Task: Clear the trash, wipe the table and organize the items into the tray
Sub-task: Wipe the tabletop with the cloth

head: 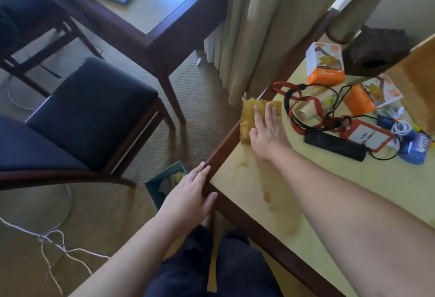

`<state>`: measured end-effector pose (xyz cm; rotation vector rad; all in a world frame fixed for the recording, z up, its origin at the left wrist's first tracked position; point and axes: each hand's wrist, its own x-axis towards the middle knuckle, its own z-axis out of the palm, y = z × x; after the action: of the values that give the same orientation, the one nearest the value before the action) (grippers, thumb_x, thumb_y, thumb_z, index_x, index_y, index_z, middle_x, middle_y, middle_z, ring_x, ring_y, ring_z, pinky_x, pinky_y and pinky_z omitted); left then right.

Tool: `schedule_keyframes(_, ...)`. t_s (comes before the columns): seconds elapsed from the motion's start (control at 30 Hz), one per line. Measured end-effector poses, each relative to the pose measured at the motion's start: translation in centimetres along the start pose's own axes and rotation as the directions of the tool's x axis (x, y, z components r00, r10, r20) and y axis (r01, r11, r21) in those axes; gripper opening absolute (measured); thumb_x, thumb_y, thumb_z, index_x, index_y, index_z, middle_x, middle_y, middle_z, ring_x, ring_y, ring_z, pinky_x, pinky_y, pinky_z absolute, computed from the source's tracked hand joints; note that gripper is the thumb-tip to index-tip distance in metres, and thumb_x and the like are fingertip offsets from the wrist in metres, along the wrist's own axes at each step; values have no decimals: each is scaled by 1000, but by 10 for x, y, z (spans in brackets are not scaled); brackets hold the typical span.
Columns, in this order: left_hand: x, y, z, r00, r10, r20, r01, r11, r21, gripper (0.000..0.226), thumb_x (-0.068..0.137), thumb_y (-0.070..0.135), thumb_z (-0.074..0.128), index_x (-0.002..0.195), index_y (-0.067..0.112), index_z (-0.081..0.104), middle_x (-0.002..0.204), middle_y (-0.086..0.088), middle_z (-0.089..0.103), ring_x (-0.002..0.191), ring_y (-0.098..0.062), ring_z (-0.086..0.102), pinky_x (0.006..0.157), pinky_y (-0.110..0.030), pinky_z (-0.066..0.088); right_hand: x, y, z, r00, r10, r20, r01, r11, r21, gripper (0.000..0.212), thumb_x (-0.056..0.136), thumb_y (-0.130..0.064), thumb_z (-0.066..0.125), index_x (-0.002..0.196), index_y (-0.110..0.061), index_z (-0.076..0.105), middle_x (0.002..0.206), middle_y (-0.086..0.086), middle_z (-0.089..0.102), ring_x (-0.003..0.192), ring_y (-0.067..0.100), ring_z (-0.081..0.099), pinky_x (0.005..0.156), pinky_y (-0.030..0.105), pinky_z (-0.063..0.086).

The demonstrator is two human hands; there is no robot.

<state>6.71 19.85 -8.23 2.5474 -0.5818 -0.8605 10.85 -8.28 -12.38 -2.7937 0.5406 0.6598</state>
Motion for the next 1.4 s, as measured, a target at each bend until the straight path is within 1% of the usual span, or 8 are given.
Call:
schedule_keyframes(0.13,5,-5,-19,994,29,-101,-41,993,-114,66,103,49,55,161,32,29,162,13,38,148,-8,37,120,-33,37,-32,-28,16,997,-35,63,34,999,5,67,106,-45,7,158,-25,-30,164,12,-38,154,30,-29,129,47,-9)
schedule_keyframes(0.33,10,2,-45,982,-14,-187,-20,984,-178,59,104,46,56,158,34,36,153,13,46,135,-7,49,104,-21,36,-114,-19,48,836,-519,179,541,835,-101,71,106,-42,24,160,-38,-22,166,-5,-37,152,14,-34,127,38,-16)
schedule_keyframes(0.53,13,6,-41,987,14,-161,-36,990,-135,56,105,43,57,157,35,38,157,15,44,143,-8,43,109,-22,34,-50,-14,21,997,-75,13,76,997,-26,64,106,-45,6,156,-32,-32,162,3,-43,150,20,-38,129,46,-5)
schedule_keyframes(0.73,18,17,-32,988,56,-143,-82,980,-179,48,105,37,58,152,35,47,153,16,47,137,-7,48,104,-21,37,-156,-3,65,923,-384,36,383,923,27,62,107,-50,22,162,-46,-7,168,-16,-27,153,4,-29,127,34,-12)
schedule_keyframes(0.9,24,30,-23,994,71,-85,-78,994,-80,43,106,39,56,149,39,50,159,16,42,143,-10,43,111,-30,42,-119,53,44,999,46,-15,-45,997,63,61,106,-53,7,158,-43,-24,165,-10,-37,152,11,-34,130,45,1)
schedule_keyframes(1.1,37,53,-7,988,153,-16,-153,988,17,43,107,37,53,149,37,49,163,12,38,153,-15,28,123,-38,29,-206,55,77,933,-359,32,358,933,47,63,109,-44,25,160,-51,-10,166,-20,-31,152,3,-30,125,34,-12)
schedule_keyframes(1.3,53,71,5,985,173,-1,-173,984,50,39,108,35,50,146,36,50,164,9,38,155,-19,25,126,-45,28,-179,120,67,963,265,-57,-251,951,179,58,104,-52,-4,156,-44,-26,166,-8,-36,153,13,-33,130,46,7)
schedule_keyframes(1.4,54,84,17,980,194,-31,-191,977,95,36,106,33,52,142,32,55,161,5,42,152,-22,31,123,-43,29,-182,61,75,982,185,-37,-172,958,228,61,106,-52,2,158,-38,-26,164,-4,-40,151,18,-38,128,44,-10)
